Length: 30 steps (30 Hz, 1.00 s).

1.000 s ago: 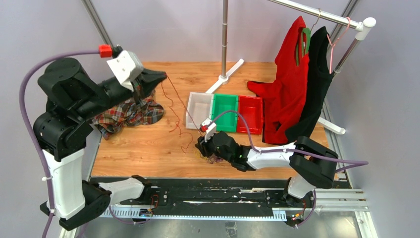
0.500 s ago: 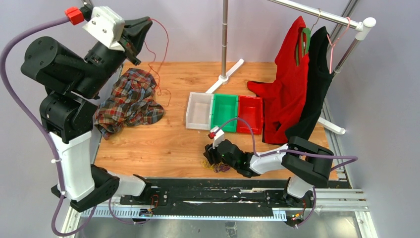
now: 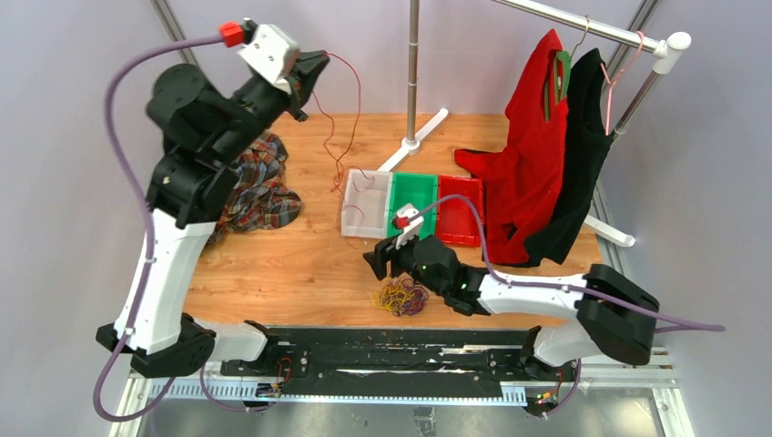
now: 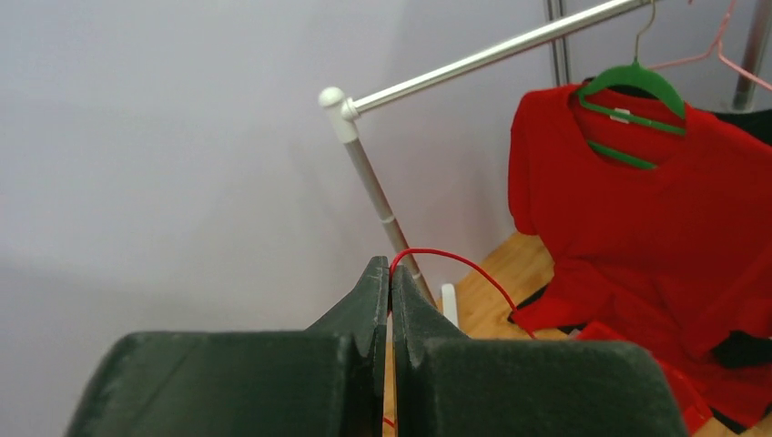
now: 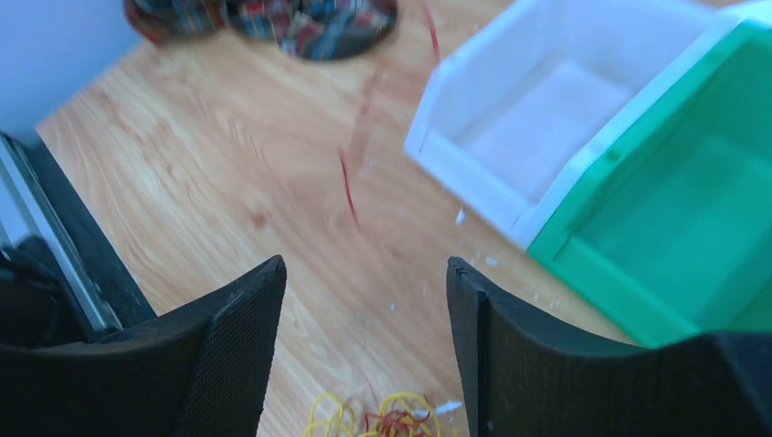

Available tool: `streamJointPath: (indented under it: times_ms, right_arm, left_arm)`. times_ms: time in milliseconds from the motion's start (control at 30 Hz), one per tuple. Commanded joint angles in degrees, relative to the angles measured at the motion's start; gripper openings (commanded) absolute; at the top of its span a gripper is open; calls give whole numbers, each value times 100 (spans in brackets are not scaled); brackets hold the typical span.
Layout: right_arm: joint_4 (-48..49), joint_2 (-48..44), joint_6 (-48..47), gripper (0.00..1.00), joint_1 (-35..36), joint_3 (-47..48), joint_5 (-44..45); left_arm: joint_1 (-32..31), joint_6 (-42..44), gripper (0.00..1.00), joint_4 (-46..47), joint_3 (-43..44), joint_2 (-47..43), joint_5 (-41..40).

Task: Untangle the cables

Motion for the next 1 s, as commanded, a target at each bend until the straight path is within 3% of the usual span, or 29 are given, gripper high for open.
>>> streamJointPath:
  times_ms: [0,433,967]
  right_arm:
    - [-376,-434,-10,66,-366,178,227]
    - [-694,-1012,189,64,-1232,-222,192]
    - [-950,-1202,246,62,-1435,-438,290]
  left_arm:
    - [-45,-66,0,898,-484,16,284]
    - [-51,244,0,1544,-998,499,210]
    - [-43,837,0,1694,-2778,395,59]
